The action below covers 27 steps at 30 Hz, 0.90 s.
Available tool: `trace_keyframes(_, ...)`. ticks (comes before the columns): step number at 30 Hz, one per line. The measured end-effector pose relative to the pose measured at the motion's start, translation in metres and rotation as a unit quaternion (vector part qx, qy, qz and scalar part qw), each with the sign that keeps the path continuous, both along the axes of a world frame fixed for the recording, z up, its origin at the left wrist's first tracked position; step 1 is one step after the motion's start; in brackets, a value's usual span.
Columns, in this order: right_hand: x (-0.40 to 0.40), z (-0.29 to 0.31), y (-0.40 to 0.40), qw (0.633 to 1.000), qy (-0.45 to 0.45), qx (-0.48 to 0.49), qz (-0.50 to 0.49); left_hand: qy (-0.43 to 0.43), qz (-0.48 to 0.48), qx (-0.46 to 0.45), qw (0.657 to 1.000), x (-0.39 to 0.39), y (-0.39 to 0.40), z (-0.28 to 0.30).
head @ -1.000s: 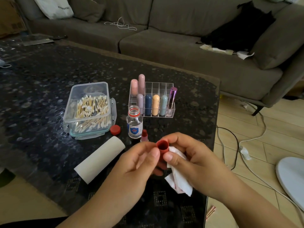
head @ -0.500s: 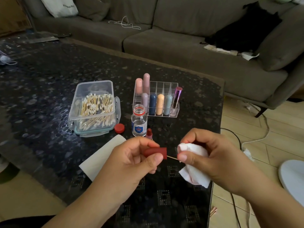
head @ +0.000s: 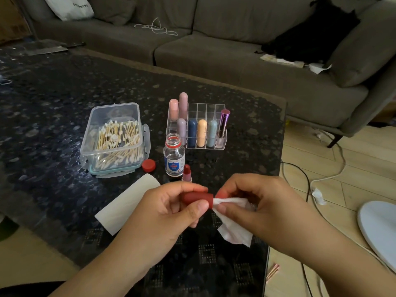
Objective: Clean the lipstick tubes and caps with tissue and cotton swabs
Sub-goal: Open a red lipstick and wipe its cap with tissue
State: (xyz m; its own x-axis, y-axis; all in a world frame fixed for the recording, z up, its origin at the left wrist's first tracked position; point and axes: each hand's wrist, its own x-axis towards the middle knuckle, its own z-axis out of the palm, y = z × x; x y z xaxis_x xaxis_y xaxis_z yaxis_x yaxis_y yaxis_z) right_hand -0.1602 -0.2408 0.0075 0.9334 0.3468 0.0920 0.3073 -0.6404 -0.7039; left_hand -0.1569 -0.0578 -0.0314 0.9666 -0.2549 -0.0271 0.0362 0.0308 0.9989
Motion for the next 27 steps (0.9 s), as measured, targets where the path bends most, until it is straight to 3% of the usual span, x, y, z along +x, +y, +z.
trace_keyframes(5, 0.0, -0.007, 0.005, 0.996, 0.0, 0.055, -0.068, 0.003, -0.013, -0.004, 1.0, 0.0, 0.0, 0.002)
trace_keyframes(14, 0.0, -0.013, 0.018, 0.961, 0.177, 0.159, -0.144, -0.018, -0.019, -0.021, 0.999, 0.0, 0.004, 0.007)
trace_keyframes(21, -0.004, -0.013, 0.027, 0.864, 0.331, 0.372, -0.076, -0.073, -0.044, -0.014, 0.996, -0.003, 0.011, 0.009)
trace_keyframes(24, -0.004, -0.013, 0.027, 0.878, 0.307, 0.364, -0.059, -0.095, -0.064, -0.005, 0.993, -0.001, 0.012, 0.009)
trace_keyframes(27, -0.004, -0.009, 0.026, 0.902, 0.252, 0.343, -0.067, -0.061, -0.058, -0.014, 0.996, 0.002, 0.01, 0.012)
